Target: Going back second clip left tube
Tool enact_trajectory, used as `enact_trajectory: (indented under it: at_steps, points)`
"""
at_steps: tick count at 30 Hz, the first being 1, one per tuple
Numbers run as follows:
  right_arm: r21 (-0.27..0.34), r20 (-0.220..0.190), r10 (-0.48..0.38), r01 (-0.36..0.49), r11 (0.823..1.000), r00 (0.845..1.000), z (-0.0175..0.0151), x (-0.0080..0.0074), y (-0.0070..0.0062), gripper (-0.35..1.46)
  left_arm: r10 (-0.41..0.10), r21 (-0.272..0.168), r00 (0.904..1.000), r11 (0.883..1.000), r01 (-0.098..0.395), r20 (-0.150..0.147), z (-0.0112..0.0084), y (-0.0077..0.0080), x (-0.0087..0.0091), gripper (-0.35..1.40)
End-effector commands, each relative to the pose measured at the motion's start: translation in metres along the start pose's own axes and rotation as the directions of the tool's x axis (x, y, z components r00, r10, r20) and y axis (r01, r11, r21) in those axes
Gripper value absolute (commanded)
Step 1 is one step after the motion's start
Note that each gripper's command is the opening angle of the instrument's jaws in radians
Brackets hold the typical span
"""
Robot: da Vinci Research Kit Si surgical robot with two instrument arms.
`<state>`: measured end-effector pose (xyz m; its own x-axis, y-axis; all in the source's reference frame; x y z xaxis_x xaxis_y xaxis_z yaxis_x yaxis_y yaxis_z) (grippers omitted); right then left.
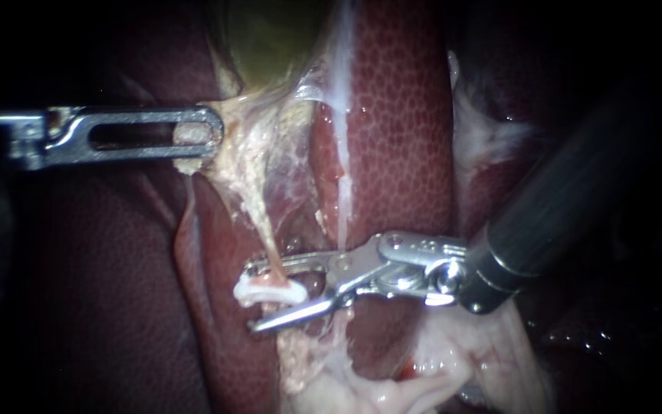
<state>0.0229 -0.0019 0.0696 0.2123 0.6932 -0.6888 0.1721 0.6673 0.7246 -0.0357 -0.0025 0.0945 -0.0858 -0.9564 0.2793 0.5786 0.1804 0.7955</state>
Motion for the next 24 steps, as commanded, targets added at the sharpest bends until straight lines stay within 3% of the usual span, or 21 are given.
enact_trajectory:
  at_steps: [1, 12, 24]
  points:
    - [0.002, 0.000, -0.004, 0.004, 1.000, 1.000, -0.0005, 0.0001, 0.0000, 0.59, 0.000, 0.000, 1.0000, 1.000, 0.000, 0.000, 0.0000, 0.0000, 0.0000, -0.35]
    - [0.011, -0.001, -0.017, 0.017, 1.000, 1.000, -0.0049, 0.0010, -0.0011, 0.60, 0.000, 0.000, 1.0000, 1.000, 0.000, 0.000, -0.0001, 0.0001, 0.0000, -0.35]
    - [-0.051, -0.015, -0.087, 0.086, 0.995, 0.996, -0.0130, 0.0051, -0.0034, 0.60, 0.000, 0.000, 1.0000, 1.000, 0.000, 0.000, -0.0001, 0.0001, 0.0000, -0.35]
